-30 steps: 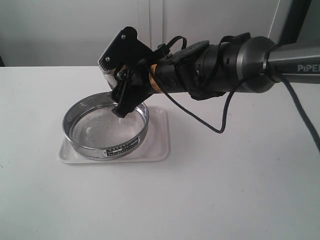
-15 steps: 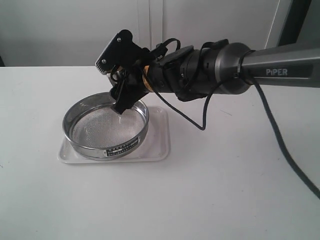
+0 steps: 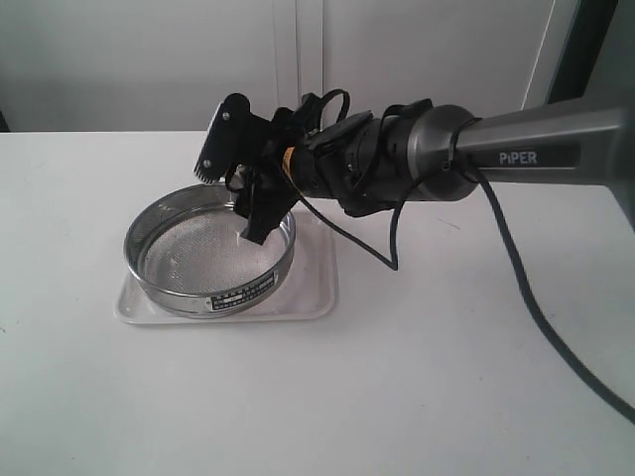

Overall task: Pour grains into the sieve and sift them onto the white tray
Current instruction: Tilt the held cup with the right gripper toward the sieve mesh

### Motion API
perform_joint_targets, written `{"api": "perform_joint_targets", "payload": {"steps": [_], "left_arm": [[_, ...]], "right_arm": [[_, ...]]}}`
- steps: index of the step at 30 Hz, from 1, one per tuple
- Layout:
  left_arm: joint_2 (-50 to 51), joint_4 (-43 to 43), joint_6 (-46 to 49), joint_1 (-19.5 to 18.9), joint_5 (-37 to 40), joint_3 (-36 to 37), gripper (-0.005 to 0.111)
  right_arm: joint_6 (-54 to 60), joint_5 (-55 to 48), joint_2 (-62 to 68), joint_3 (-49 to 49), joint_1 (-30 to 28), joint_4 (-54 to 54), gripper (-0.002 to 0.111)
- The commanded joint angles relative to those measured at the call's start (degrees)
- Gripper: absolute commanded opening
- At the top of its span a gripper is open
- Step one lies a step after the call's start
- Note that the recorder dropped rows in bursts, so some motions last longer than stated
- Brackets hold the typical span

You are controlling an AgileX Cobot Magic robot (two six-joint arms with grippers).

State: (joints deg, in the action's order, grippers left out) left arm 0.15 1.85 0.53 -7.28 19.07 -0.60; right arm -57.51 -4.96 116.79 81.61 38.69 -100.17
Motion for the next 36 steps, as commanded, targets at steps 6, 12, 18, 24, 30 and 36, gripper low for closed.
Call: {"api": "perform_joint_targets", "payload": {"steps": [6, 12, 18, 24, 30, 36], "left_arm": [[-0.2, 0.2, -0.5, 0.0, 0.5, 0.6, 0.000], [-0.2, 0.2, -0.5, 0.0, 0.5, 0.6, 0.000], [-0.2, 0.2, -0.5, 0.0, 0.5, 0.6, 0.000], [-0.2, 0.2, -0.5, 0.0, 0.5, 0.6, 0.000], [-0.2, 0.2, -0.5, 0.0, 0.5, 0.6, 0.000], [-0.2, 0.2, -0.5, 0.0, 0.5, 0.6, 0.000]], "right_arm": [[9.9, -5.0, -0.2, 0.6, 2.4, 0.2, 0.000], [10.2, -5.0, 0.0, 0.7, 2.5, 0.2, 0.000], [12.7, -7.7, 2.1, 3.6, 3.6, 0.2, 0.000], [19.4, -9.8, 4.6, 5.5, 4.4, 0.2, 0.000], [23.0, -13.0, 6.1, 5.8, 4.6, 0.2, 0.000], [24.8, -15.4, 7.3, 5.8, 4.6, 0.2, 0.000]]}}
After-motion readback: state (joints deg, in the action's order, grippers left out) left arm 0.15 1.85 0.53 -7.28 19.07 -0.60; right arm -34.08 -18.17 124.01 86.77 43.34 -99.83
